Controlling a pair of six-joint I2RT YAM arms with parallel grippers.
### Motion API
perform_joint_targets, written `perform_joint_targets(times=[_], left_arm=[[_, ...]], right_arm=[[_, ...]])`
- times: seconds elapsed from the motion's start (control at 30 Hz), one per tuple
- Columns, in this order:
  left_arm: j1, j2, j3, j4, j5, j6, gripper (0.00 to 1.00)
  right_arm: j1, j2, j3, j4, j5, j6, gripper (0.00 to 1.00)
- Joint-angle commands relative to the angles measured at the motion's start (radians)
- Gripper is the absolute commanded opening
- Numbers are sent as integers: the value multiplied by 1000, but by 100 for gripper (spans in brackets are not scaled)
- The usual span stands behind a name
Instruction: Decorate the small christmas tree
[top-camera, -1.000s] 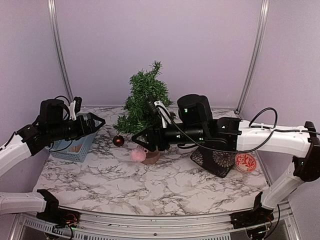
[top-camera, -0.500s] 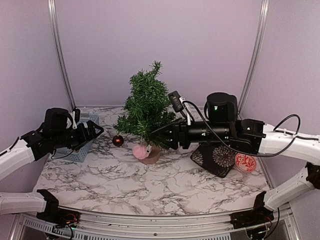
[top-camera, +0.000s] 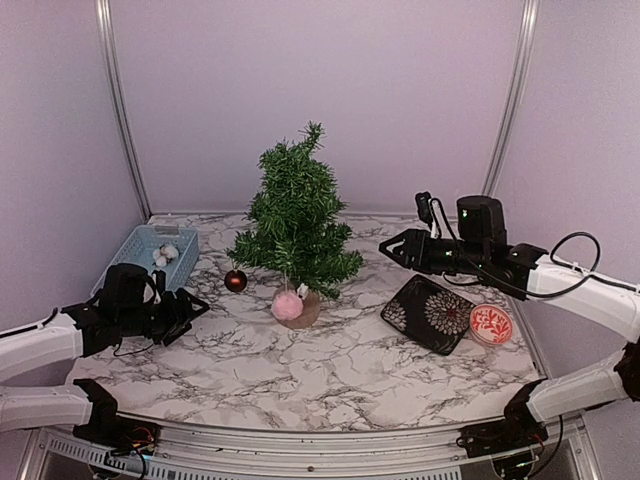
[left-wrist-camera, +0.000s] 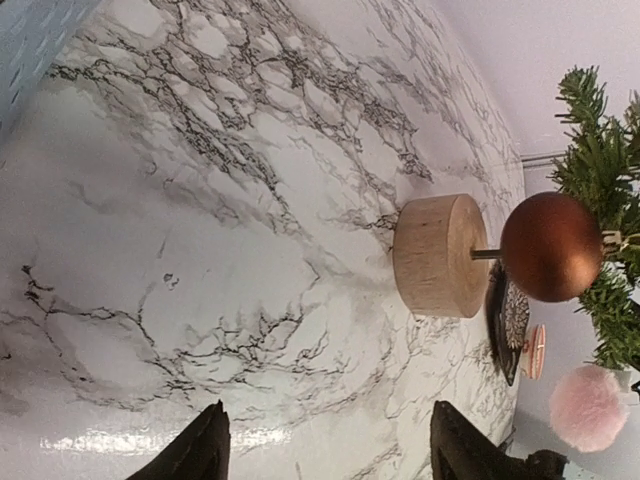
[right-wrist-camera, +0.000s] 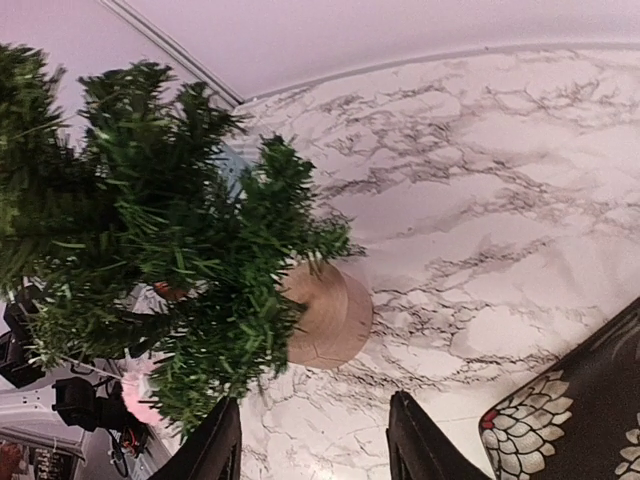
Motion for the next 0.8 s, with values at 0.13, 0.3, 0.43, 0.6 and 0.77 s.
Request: perform_joint_targets(times=[0.13,0.3,0.43,0.6,0.77], left_arm=[[-11,0,-100,273,49,-87,58],[-39,92,-86,346,67,-74,51],[-64,223,-40,420,94,-68,46],[-105,383,20,538,129,-74,42],[-134,536,69,638,158,-90,40]], right_arm=[[-94,170,-40,140,-110,54,42],[-100,302,6,200,-150,48,41],[-101,403,62,234,-186,56,39],[-101,506,101,309,-245,88,37],[-100,597,139,384,-296,121,36]])
